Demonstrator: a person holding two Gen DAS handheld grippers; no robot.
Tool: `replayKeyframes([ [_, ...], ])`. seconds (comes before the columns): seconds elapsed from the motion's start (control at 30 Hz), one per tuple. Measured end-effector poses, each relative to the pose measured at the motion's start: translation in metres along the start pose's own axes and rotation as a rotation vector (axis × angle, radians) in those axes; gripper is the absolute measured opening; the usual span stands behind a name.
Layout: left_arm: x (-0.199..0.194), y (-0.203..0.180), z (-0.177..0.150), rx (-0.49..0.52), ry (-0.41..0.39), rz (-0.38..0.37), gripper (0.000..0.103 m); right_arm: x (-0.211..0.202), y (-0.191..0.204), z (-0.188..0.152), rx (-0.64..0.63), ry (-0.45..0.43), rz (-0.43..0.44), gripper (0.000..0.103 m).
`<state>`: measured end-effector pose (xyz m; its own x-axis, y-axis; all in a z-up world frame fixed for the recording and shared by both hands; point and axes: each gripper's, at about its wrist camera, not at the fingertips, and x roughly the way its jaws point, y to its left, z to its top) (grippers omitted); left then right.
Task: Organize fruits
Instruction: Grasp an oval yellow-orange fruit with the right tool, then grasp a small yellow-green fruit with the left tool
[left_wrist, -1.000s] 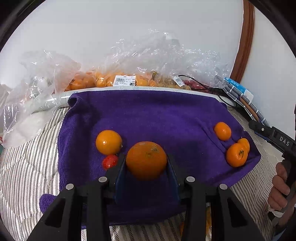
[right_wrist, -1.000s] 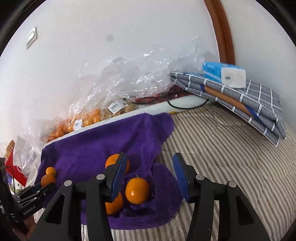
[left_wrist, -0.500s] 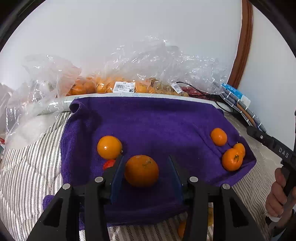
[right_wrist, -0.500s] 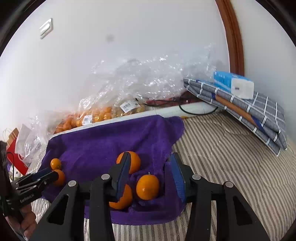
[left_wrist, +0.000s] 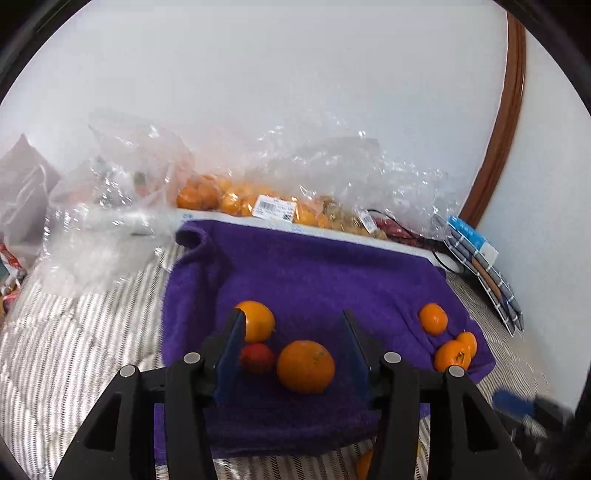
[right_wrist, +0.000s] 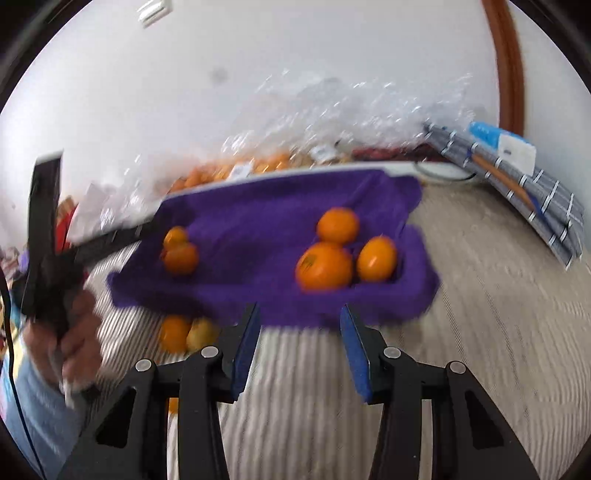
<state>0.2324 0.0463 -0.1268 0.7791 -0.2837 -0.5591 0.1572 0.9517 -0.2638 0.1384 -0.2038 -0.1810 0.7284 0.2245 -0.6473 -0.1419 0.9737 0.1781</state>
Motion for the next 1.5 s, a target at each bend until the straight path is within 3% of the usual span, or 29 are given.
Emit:
replayKeyframes([
  [0.23, -0.019, 0.003, 0.002, 0.016, -0.089, 0.047, 0.051, -0.006, 0.041, -0.035, -0.05, 0.066, 0.109, 0.046],
  [0.37, -0.031, 0.006, 0.003, 0.019, -0.112, 0.072, 0.051, -0.007, 0.059, -0.046, -0.093, 0.086, 0.128, 0.046],
  [0.73, -0.08, 0.039, -0.034, 0.03, -0.069, 0.158, 0.051, 0.021, 0.084, -0.042, -0.207, 0.145, 0.052, 0.045],
  [0.8, -0.076, 0.044, -0.039, 0.011, -0.052, 0.167, 0.051, 0.029, 0.088, -0.042, -0.22, 0.177, 0.034, 0.034],
  [1.0, -0.066, 0.045, -0.046, -0.01, 0.008, 0.098, 0.051, 0.014, 0.077, -0.043, -0.194, 0.124, 0.04, 0.034],
  [1.17, -0.058, 0.018, -0.059, 0.081, 0.072, 0.007, 0.051, -0.005, 0.036, -0.045, -0.126, 0.091, -0.031, 0.034],
  [1.4, -0.047, -0.021, -0.084, 0.223, 0.252, -0.234, 0.051, -0.016, -0.023, -0.044, -0.049, 0.096, -0.14, 0.034],
  [1.5, -0.046, -0.031, -0.091, 0.271, 0.282, -0.251, 0.051, -0.016, -0.039, -0.041, 0.0, 0.091, -0.154, 0.034],
])
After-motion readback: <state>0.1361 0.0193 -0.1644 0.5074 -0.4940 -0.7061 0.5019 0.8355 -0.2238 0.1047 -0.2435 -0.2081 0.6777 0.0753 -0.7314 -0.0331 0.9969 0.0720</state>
